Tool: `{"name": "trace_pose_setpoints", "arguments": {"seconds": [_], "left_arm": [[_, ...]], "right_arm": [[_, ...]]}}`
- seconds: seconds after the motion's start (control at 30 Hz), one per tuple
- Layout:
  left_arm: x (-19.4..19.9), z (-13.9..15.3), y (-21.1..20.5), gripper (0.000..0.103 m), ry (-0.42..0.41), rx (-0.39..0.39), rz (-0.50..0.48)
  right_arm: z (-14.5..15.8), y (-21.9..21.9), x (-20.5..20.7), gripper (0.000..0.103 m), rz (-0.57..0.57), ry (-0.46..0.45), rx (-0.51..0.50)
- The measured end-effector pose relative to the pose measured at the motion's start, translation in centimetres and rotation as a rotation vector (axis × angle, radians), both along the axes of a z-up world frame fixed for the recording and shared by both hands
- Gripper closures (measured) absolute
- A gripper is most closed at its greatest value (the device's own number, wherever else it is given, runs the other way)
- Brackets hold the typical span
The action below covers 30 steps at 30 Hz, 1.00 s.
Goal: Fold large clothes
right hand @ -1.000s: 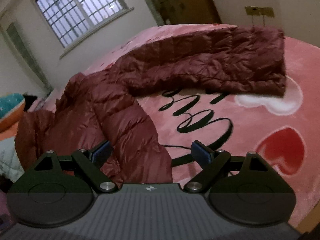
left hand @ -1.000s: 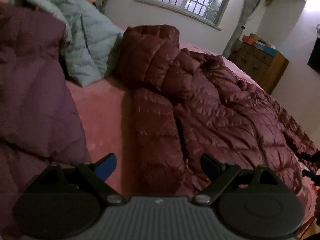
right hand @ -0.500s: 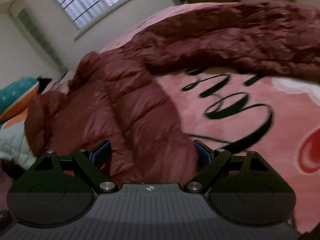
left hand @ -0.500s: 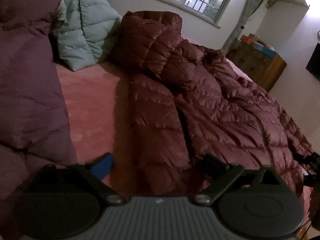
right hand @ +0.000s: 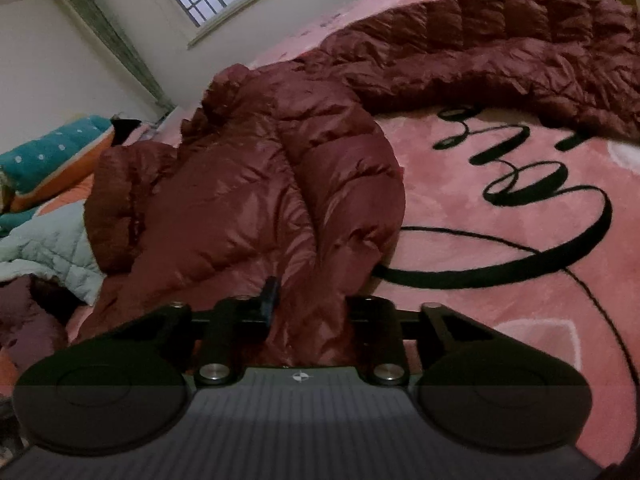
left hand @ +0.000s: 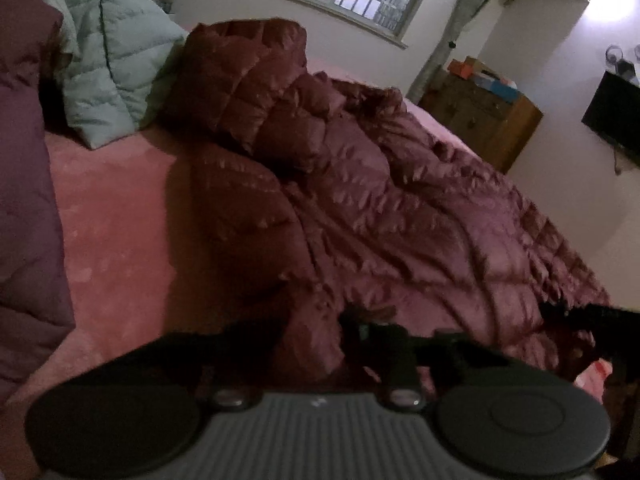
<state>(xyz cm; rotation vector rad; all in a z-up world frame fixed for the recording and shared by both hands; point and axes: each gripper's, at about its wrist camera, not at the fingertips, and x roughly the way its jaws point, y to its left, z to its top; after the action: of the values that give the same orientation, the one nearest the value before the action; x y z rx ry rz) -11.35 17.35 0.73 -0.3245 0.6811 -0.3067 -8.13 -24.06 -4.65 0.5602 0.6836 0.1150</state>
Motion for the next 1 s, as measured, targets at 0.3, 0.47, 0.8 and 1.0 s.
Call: {"name": "trace_pose_setpoints", "arguments": {"seconds": [0.3,0.47,0.8,1.0], "left_arm": [[-1.3,4.0,0.8,0.091,-0.047,-0.115,-0.015],[-2.3,6.2,1.1,0.091,-0.067,-0.152,-0.04],[-4.2,9.6,3.6,0.091,-0.062,-0.194,-0.057],[-5.2,9.8,4.1,0.09,-0.024,-0.152,-0.088]], "right_arm": [[3.1,-0.7,-4.4,0.089,-0.052,-0.108,0.094],[4.7,-0.4,-7.6,0.09,-0.069,-0.146,0.106],[8.8,0.7,-13.1,0.09,-0.075,-0.209,0.051],[9.9,1.4,-15.8,0.09,-0.067,-0.211,0.009]]}}
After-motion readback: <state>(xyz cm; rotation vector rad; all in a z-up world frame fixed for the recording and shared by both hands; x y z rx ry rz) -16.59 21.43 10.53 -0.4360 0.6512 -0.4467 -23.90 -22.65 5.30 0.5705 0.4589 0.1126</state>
